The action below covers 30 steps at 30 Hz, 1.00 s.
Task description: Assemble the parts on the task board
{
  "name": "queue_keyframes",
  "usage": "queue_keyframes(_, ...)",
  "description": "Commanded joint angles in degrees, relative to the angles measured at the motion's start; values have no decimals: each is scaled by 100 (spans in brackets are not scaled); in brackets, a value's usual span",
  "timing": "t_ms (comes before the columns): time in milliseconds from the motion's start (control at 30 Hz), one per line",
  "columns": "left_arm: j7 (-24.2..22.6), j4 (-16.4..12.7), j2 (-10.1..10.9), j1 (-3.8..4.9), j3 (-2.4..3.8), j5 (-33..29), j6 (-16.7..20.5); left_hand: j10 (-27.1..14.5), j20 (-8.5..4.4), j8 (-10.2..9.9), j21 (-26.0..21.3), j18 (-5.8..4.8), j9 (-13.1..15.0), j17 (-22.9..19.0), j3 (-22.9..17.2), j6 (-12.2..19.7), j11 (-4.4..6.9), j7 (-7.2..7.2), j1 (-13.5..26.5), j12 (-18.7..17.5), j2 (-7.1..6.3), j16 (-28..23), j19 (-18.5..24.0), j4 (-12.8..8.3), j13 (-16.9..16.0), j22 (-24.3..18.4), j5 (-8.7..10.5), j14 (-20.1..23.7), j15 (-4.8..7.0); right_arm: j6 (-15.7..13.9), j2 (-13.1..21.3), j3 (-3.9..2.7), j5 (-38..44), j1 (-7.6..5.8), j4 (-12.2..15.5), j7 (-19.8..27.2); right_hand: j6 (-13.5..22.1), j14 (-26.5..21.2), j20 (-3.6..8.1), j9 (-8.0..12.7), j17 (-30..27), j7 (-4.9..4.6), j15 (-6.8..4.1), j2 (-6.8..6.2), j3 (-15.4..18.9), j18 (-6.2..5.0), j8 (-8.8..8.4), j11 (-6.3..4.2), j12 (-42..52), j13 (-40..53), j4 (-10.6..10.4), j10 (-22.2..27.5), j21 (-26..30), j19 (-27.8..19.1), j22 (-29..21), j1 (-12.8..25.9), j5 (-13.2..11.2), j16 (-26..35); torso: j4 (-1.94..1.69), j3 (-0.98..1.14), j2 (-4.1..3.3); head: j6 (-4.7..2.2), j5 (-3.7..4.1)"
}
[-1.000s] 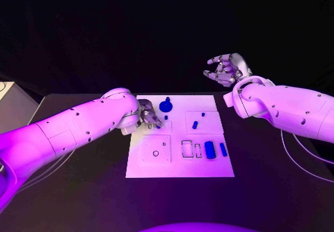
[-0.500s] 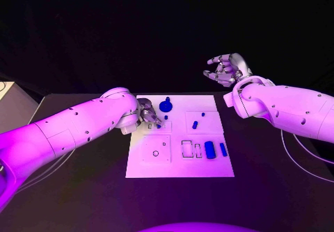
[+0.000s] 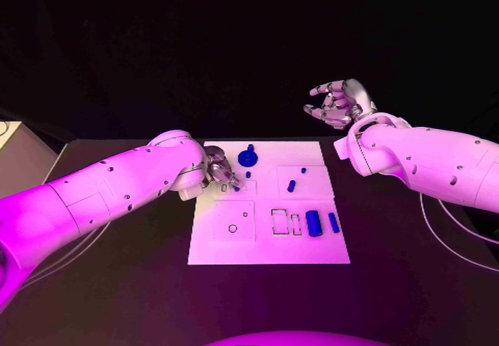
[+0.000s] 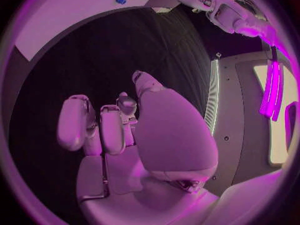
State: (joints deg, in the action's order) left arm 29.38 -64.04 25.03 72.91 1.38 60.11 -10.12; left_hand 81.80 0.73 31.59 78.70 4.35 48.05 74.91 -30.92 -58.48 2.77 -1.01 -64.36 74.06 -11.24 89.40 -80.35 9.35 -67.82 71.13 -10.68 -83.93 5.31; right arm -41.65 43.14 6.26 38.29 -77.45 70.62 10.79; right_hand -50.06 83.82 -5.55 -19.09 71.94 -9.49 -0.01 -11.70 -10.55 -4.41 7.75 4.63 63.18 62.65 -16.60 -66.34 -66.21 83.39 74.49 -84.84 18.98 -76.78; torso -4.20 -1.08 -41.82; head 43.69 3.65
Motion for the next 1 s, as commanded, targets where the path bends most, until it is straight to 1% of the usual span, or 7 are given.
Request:
queue_keyframes(33,34,17,12,-11,-5,2,-113,-53,10,-31,-47,2,-8,1351,17,7,7,0,-31,-41,-21,-36,51,-6,16,-16,21,-560,32,58,1,-4,18,2,6,6,11,-17,6,7,-7,-9,-12,-14,-41,-45,30,-10,-5,-5,7,33,25,-25,-7,42,13,33,1,0,0,2,-5)
queue_keyframes(100,37,20,15,-11,-6,-9,-132,-56,10,-36,-53,3,-12,1345,14,14,6,-2,-44,-44,-19,-39,55,-8,19,-24,20,-558,32,60,1,-4,19,2,7,6,11,-17,6,7,-7,-9,-12,-14,-41,-45,30,-10,-5,-5,7,33,25,-25,-7,42,13,33,1,0,-2,2,-4)
queue_keyframes(267,44,28,22,-11,-6,-139,-158,-89,17,-119,-76,8,-66,1337,-120,99,-16,-31,-236,-72,95,-45,73,-27,48,-47,-5,-555,20,64,1,-4,19,3,9,6,12,-15,7,7,-6,-9,-13,-14,-51,-45,33,-11,-1,-7,8,27,31,-23,-10,48,29,33,0,0,-4,-3,-6)
queue_keyframes(300,43,28,23,-11,-6,-161,-161,-106,26,-213,-84,9,-117,1333,-192,200,-43,-70,-286,-88,136,-47,79,-26,68,-55,-20,-554,5,65,0,-4,19,3,9,6,12,-15,7,7,-6,-9,-13,-14,-51,-45,33,-11,-1,-7,8,27,31,-23,-10,48,29,33,-1,0,-4,-4,-6)
queue_keyframes(333,42,28,24,-11,-6,-179,-164,-110,30,-230,-86,9,-127,1333,-202,212,-51,-79,-293,-92,136,-48,80,-26,73,-57,-20,-554,-1,65,0,-4,19,4,9,7,12,-15,7,7,-6,-9,-13,-14,-51,-45,33,-11,-1,-7,8,27,31,-23,-10,48,29,33,-1,0,-4,-4,-6)
queue_keyframes(533,30,32,25,-11,-6,-358,-184,-164,66,-356,-157,29,-206,1233,-224,272,-109,-146,-276,-134,102,-109,141,10,119,-158,-13,-521,-46,69,-3,-4,19,5,7,6,12,-15,7,7,-6,-9,-13,-14,-51,-45,33,-11,-1,-7,8,27,31,-23,-10,48,29,33,1,1,-2,-2,-9)
queue_keyframes(1000,20,-4,78,-11,-6,-468,-309,-254,142,-466,-213,47,-275,1185,178,200,-179,-216,17,-174,-148,-141,186,334,182,-213,17,-499,-111,74,-2,-3,20,8,3,7,12,-15,7,7,-6,-9,-13,-14,-51,-45,33,-11,-1,-7,8,27,31,-23,-10,48,29,33,4,2,-3,-4,-11)
